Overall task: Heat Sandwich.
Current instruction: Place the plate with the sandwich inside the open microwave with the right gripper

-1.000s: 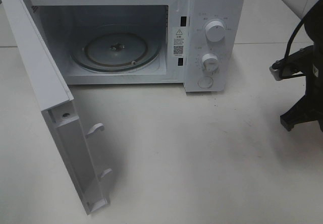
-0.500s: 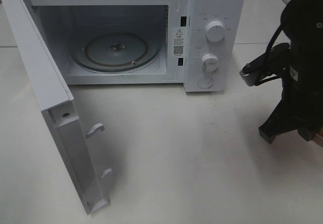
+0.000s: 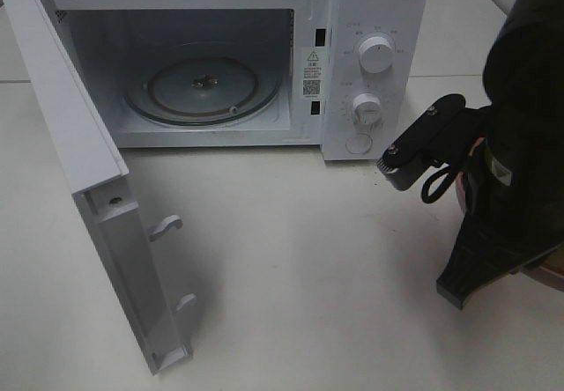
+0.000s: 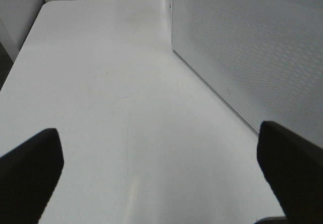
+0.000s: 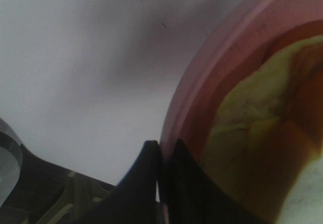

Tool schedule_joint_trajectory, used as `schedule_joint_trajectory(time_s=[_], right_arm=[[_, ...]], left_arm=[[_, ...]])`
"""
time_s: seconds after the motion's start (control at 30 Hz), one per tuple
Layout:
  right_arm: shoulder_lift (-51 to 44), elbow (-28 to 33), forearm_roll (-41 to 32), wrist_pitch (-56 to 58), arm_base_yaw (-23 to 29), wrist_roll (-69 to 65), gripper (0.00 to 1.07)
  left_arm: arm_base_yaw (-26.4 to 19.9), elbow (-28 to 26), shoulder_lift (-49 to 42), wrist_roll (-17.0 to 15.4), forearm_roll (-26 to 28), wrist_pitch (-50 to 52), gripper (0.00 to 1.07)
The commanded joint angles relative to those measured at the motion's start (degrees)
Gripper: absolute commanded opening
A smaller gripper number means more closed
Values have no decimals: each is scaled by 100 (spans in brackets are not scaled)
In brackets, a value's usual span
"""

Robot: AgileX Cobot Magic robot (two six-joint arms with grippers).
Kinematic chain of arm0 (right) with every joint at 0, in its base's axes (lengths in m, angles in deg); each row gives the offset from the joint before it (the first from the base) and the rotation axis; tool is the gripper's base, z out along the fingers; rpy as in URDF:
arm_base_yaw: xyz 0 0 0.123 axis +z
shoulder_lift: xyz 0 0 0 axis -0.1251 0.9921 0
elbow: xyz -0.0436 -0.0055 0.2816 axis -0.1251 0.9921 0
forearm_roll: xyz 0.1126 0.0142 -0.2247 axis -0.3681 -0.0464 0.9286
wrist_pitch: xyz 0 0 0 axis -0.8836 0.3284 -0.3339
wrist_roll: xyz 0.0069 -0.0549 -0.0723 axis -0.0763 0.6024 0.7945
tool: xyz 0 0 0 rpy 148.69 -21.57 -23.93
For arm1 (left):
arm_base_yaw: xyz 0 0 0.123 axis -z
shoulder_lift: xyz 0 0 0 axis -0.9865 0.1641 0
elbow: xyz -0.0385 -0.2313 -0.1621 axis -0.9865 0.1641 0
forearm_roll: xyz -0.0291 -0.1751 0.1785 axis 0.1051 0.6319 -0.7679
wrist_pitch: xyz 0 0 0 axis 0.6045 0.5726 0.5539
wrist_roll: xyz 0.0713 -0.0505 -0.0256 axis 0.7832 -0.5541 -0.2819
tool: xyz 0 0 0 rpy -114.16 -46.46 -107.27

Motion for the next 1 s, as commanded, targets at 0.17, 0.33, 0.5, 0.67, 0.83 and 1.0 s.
schedule_joint_trajectory(time_s=[0.17, 0.33, 0.5, 0.67, 0.83, 1.0], right_arm=[[-286, 69, 103, 120, 670, 246, 2], [-321, 69, -69, 149, 1066, 573, 1], [-321, 69, -155, 155, 1501, 928, 2], [-321, 69, -155, 160, 1902, 1318, 2], [-321, 69, -155, 160, 2086, 1753, 2], [-321, 69, -195, 132, 2131, 2504, 2]], left_arm=[[6, 11, -155, -17, 0, 86, 101], [6, 11, -155, -17, 0, 86, 101], [6, 11, -155, -17, 0, 86, 101], [6, 11, -155, -17, 0, 86, 101], [6, 11, -155, -17, 0, 86, 101], [6, 11, -155, -17, 0, 86, 101]])
